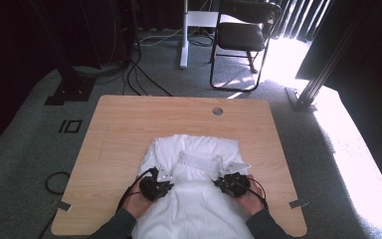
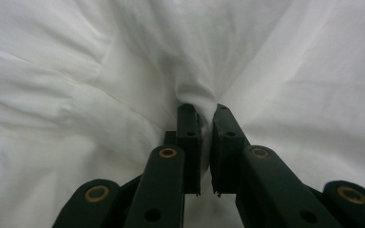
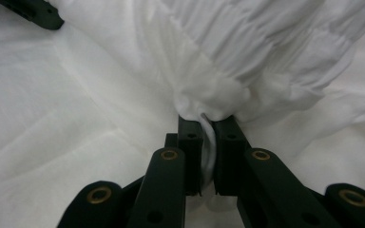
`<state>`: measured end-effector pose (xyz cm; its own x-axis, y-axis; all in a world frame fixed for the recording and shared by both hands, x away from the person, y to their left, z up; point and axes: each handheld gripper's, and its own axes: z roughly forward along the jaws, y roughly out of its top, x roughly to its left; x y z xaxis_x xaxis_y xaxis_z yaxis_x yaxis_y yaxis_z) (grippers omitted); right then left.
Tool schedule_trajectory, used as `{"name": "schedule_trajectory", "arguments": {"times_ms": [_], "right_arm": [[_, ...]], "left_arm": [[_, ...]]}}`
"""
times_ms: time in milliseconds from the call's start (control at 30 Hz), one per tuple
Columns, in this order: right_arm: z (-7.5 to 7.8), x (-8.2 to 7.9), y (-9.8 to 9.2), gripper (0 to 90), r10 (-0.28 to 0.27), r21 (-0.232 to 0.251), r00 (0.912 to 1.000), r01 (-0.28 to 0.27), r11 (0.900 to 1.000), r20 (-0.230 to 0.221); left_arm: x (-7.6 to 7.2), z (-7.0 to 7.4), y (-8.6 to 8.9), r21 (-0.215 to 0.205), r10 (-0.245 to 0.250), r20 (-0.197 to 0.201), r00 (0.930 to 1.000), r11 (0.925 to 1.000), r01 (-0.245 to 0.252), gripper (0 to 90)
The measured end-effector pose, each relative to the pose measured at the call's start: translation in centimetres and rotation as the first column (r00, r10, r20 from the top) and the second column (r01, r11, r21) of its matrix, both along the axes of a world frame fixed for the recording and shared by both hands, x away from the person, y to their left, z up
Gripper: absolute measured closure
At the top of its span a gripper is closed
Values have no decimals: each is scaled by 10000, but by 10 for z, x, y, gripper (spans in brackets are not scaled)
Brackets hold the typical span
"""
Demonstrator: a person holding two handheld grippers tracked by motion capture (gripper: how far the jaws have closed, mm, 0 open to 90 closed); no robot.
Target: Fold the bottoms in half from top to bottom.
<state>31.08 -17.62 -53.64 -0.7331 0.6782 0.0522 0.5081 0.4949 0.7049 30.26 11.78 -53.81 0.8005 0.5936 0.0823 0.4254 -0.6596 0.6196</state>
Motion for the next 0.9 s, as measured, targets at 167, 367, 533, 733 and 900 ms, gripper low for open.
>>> {"name": "schedule_trajectory", "arguments": {"times_ms": [167, 367, 533, 733, 900], "right_arm": [[-9, 11, 8, 841, -78, -51, 9995, 77, 10000, -295], [-10, 39, 17, 837, -526, 184, 9981, 533, 9984, -326], [-10, 71, 21, 829, -1034, 238, 9941, 1042, 9943, -318], [-10, 106, 20, 821, -1620, 391, 9863, 1631, 9858, -307], [-10, 128, 18, 810, -2114, 520, 9767, 2132, 9756, -383]], "left_arm": [[20, 2, 3, 193, 186, -30, 9998, 9996, -185, 859], [60, 3, 4, 468, 676, 277, 9973, 9965, -688, 857], [92, 4, 4, 236, 1350, 184, 9907, 9905, -1354, 855], [117, 1, 2, -287, 1958, 217, 9804, 9804, -1952, 852], [133, 1, -1, -574, 2427, 34, 9701, 9685, -2421, 831]]}}
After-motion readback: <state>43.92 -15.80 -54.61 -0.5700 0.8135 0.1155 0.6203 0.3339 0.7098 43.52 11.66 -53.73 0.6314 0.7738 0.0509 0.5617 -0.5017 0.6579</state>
